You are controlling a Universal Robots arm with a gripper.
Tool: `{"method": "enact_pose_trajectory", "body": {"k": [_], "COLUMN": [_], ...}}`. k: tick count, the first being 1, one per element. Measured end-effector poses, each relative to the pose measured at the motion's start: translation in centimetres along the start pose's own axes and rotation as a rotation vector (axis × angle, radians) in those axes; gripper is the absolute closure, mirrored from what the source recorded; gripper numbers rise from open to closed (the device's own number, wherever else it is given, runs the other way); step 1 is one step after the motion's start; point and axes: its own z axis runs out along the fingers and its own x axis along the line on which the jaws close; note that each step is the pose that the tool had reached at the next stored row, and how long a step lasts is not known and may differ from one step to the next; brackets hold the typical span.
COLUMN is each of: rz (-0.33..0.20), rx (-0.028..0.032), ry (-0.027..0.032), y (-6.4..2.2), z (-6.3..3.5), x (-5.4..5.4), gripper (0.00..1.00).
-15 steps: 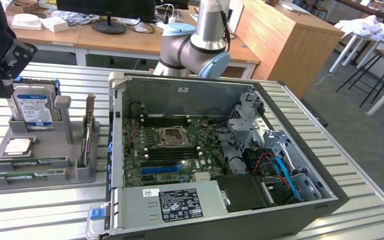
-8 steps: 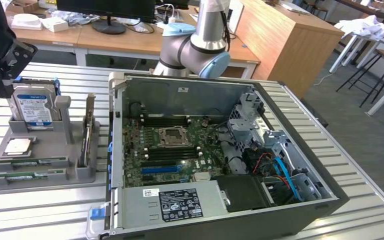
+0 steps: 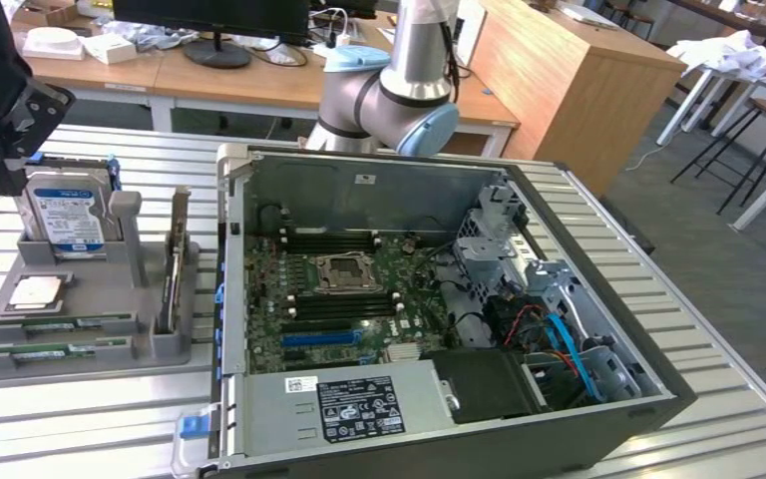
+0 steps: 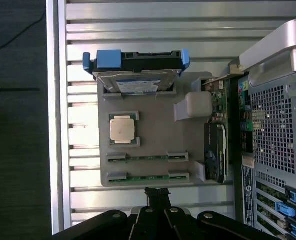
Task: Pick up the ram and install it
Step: 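Pick up the ram and move it above insertion slot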
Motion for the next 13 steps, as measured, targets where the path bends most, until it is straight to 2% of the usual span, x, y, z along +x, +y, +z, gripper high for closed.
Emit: {"method": "enact_pose_trajectory", "body": {"k": [4,13], "rz": [-0.055,-0.218], "rx": [-0.0013,-0.0051], "ry": [0.0025,0.0097], "y": [0.0,0.0], "z": [0.01,0.06], "x": [0.02,0.02], "gripper": [0.9,0.9]}}
